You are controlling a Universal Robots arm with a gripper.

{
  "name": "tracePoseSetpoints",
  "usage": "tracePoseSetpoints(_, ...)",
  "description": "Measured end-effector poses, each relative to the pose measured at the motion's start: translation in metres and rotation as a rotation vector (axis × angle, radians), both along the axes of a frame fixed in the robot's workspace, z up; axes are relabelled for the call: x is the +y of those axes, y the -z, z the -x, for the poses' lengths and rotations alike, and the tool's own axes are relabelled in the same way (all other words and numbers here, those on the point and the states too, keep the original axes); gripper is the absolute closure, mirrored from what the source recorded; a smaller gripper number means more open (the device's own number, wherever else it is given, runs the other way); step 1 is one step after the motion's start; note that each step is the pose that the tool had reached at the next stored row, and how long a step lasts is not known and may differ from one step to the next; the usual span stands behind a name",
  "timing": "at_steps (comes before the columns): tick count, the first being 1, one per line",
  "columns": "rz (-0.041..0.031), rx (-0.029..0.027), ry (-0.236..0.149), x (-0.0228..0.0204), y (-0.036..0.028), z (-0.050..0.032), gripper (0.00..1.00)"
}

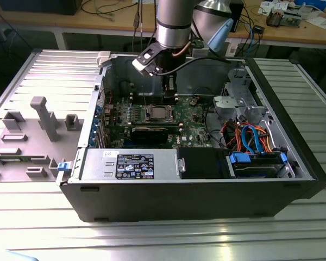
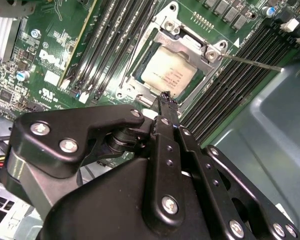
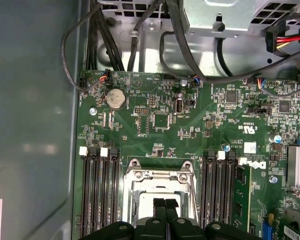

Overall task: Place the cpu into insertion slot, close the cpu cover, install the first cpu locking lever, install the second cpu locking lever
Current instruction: 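Close the cpu cover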

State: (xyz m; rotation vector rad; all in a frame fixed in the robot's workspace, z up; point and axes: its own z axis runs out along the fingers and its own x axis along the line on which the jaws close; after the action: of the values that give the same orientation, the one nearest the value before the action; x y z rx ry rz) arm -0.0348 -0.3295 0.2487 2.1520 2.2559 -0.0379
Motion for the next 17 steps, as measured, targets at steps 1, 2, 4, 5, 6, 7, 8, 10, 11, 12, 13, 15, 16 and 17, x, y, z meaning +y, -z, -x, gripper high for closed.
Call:
tracePoseSetpoints(1,0.0,0.0,0.0,-0.0001,0.0006,0.0014,0.89)
tracePoseSetpoints(2,0.0,0.0,0.0,-0.0003,0.0014,0.0024,0.89)
tracePoseSetpoints(4,0.0002,0.0001,0.0,-0.0005,0.002,0.0029,0.89)
tracePoseSetpoints(5,0.0001,0.0,0.0,-0.0005,0.0021,0.003,0.89)
tracePoseSetpoints(6,0.0,0.0,0.0,-0.0005,0.0022,0.003,0.89)
tracePoseSetpoints(7,0.0,0.0001,0.0,-0.0005,0.0022,0.003,0.89)
tracePoseSetpoints(8,0.0001,0.0,0.0,-0.0005,0.0022,0.0031,0.89)
tracePoseSetpoints(10,0.0,0.0,0.0,-0.0005,0.0022,0.0031,0.89)
tracePoseSetpoints(11,0.0001,0.0001,0.0,-0.0005,0.0023,0.0031,0.89)
tracePoseSetpoints(12,0.0,0.0,0.0,-0.0005,0.0023,0.0031,0.89)
tracePoseSetpoints(13,0.0001,0.0,0.0,-0.0005,0.0023,0.0031,0.89)
tracePoseSetpoints(15,0.0,0.0,0.0,-0.0005,0.0023,0.0031,0.89)
tracePoseSetpoints(16,0.0,0.0,0.0,-0.0005,0.0024,0.0031,0.89)
tracePoseSetpoints(17,-0.0003,-0.0001,0.0,-0.0006,0.0029,0.0036,0.89)
